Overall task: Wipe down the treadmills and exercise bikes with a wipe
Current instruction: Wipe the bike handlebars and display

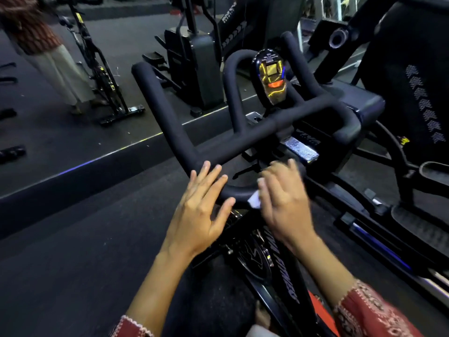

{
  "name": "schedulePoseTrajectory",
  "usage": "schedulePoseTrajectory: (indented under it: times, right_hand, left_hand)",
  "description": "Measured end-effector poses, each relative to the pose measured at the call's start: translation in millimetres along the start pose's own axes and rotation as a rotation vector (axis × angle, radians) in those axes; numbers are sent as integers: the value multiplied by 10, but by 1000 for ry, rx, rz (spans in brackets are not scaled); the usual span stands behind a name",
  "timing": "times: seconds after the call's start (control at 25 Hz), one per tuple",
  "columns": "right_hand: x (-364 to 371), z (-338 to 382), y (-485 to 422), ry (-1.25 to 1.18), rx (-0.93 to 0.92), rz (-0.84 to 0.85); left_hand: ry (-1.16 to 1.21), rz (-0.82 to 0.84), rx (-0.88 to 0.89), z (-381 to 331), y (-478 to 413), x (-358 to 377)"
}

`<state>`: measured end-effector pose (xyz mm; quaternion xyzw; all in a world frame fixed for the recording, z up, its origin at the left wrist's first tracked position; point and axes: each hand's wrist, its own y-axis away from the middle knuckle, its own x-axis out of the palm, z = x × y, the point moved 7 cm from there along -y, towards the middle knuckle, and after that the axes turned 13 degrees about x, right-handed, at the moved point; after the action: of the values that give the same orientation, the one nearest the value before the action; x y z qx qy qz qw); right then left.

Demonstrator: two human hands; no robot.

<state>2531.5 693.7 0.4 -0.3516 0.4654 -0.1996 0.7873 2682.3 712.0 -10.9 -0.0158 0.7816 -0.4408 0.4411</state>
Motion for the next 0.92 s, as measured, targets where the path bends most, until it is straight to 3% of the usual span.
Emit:
schedulePoseTrajectory:
  times: [0.16,0.32,0.48,0.52,0.64,0.68,0.8,0.92]
  right_hand:
    - [36,16,32,-61,-283,37]
    - [48,-355,-117,-115,86,-42]
    - [75,-117,150,-93,-343,70]
    - [51,-236,64,-88,-330,79]
    - [-21,-522,-37,-260,52,57]
    - [-33,-465,52,-326,89,61]
    - [-74,42,297,-460,-149,202]
    - [-112,586,209,-630,-196,311]
  left_hand:
    - [-88,64,55,-184,-76,98]
    - [-98,27,-30,-199,-47,119]
    - [-108,12,-74,-252,3,147]
    - [-112,4,-87,-254,16,143]
    - [-41,-36,-169,-293,76,121]
    - [4,-70,-211,-328,101,88]
    - [3,-191,-330,-426,249,-137]
    - [-278,-89,-456,-426,625,-462]
